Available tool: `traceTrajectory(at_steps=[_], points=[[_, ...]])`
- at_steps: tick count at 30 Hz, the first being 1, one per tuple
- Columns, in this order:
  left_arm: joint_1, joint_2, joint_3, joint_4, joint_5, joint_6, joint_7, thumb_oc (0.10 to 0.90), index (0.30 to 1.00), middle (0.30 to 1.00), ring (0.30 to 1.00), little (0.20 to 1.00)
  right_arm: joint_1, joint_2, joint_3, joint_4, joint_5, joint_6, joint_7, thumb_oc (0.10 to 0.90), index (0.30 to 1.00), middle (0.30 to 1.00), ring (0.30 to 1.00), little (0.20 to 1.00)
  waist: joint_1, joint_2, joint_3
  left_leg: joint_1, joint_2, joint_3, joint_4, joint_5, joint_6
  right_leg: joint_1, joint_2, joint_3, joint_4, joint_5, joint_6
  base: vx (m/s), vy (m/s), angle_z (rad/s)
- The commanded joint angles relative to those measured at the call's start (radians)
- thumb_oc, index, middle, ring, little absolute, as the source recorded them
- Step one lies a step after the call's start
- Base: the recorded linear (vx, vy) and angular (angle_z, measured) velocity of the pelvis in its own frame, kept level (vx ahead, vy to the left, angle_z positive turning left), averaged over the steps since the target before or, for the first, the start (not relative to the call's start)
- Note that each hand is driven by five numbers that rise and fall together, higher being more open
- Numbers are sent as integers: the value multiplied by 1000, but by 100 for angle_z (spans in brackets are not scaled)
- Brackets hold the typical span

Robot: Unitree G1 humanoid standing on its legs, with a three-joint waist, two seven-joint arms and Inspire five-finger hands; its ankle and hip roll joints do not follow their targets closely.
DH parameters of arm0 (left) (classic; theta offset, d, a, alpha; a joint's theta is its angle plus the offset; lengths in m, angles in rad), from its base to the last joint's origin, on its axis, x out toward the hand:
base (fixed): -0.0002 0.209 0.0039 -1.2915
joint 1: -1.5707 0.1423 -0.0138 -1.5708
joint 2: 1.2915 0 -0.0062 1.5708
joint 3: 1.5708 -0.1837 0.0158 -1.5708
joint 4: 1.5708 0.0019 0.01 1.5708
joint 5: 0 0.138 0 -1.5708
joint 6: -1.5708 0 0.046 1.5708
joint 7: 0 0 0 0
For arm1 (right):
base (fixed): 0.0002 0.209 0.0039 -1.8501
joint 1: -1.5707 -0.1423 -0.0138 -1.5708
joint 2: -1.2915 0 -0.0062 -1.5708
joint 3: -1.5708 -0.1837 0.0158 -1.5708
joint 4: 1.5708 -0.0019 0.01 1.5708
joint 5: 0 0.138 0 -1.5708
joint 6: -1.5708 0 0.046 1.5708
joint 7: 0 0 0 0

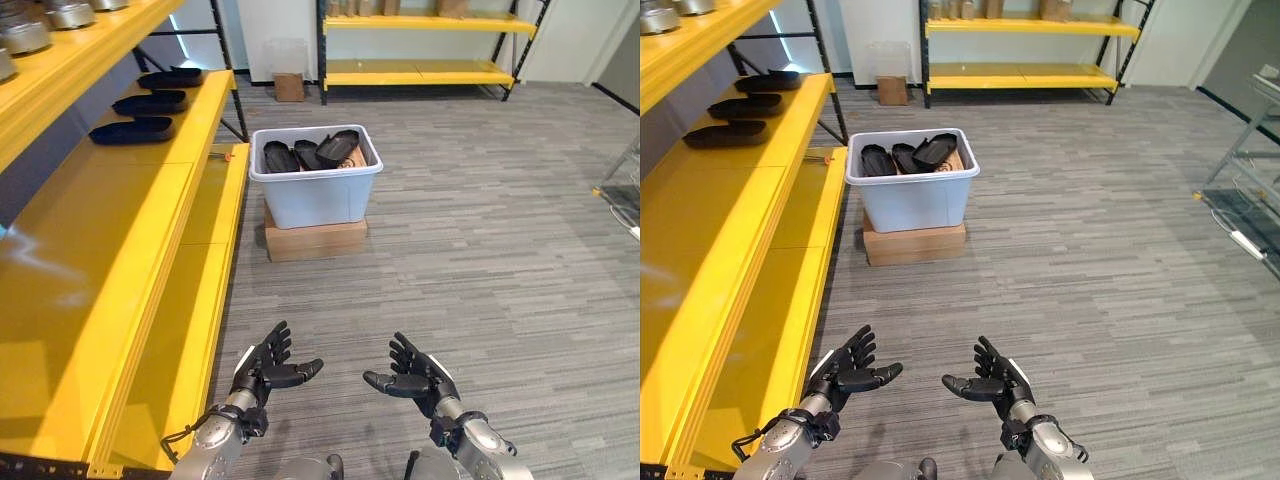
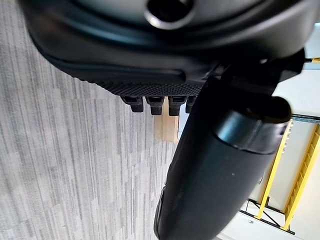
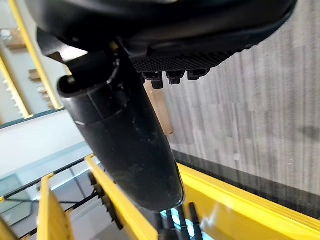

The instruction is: Move parts from the plastic box to the shelf.

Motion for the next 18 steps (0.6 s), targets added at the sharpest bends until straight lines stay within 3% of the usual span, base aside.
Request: traceTrajectory(at_steps=[1,4,6,7,13,14,15,16,17,18], points=[[-18,-9,37,-126,5,-94,-30,900,1000,1000,1000,1000,-76,-35,-19,-77,-2,-74,10,900,1000,1000,1000,1000,2,-9,-31,223,138,-44,30,-134,-113,25,-18,15,-95,198,46,342,-186,23],[-25,-28,23,-118,6,-94,-30,900,1000,1000,1000,1000,-84,-47,-20,-70,21,-79,11,900,1000,1000,1000,1000,-4,-18,-44,221,176,-60,107,-144,-126,22,18,29,-8,192,24,314,-185,28],[-29,-34,19,-110,-1,-95,-28,900,1000,1000,1000,1000,-93,-54,-23,-66,31,-81,8,900,1000,1000,1000,1000,-12,-14,-51,242,201,-71,94,-139,-133,9,48,17,30,159,7,269,-177,16],[-30,-41,20,-107,-6,-93,-23,900,1000,1000,1000,1000,-86,-57,-29,-63,33,-84,5,900,1000,1000,1000,1000,-15,-8,-62,265,220,-79,74,-123,-139,-6,64,6,88,120,-1,278,-155,15],[-32,-41,15,-110,-26,-91,-18,900,1000,1000,1000,1000,-76,-73,-40,-46,37,-87,3,900,1000,1000,1000,1000,-27,-16,-82,289,274,-102,24,-48,-164,-24,102,-7,192,25,-43,218,-152,27],[-25,-43,18,-112,-28,-91,-18,900,1000,1000,1000,1000,-75,-74,-37,-42,35,-85,2,900,1000,1000,1000,1000,-24,-16,-87,283,282,-108,45,-11,-168,-15,116,-7,192,9,-56,279,-224,17],[-6,-42,22,-120,-30,-89,-16,900,1000,1000,1000,1000,-71,-78,-29,-39,33,-85,1,900,1000,1000,1000,1000,-7,-19,-83,191,284,-124,271,169,-174,23,152,-5,181,-29,-102,184,-166,7],[-6,-41,22,-120,-30,-89,-16,900,1000,1000,1000,1000,-71,-78,-29,-39,33,-85,1,900,1000,1000,1000,1000,-10,-22,-86,185,281,-127,270,173,-174,21,149,-7,176,-25,-102,143,-261,-9],[-7,-35,28,-124,-35,-82,-10,900,1000,1000,1000,1000,-72,-80,-29,-43,42,-91,-2,900,1000,1000,1000,1000,15,-39,-60,75,264,-137,476,276,-175,62,169,-4,159,-37,-136,34,-235,-49],[-11,-31,30,-126,-42,-79,-10,900,1000,1000,1000,1000,-73,-82,-28,-45,49,-92,-5,900,1000,1000,1000,1000,33,-53,-33,-1,239,-143,569,277,-160,86,178,-5,142,-41,-156,46,-326,-42]])
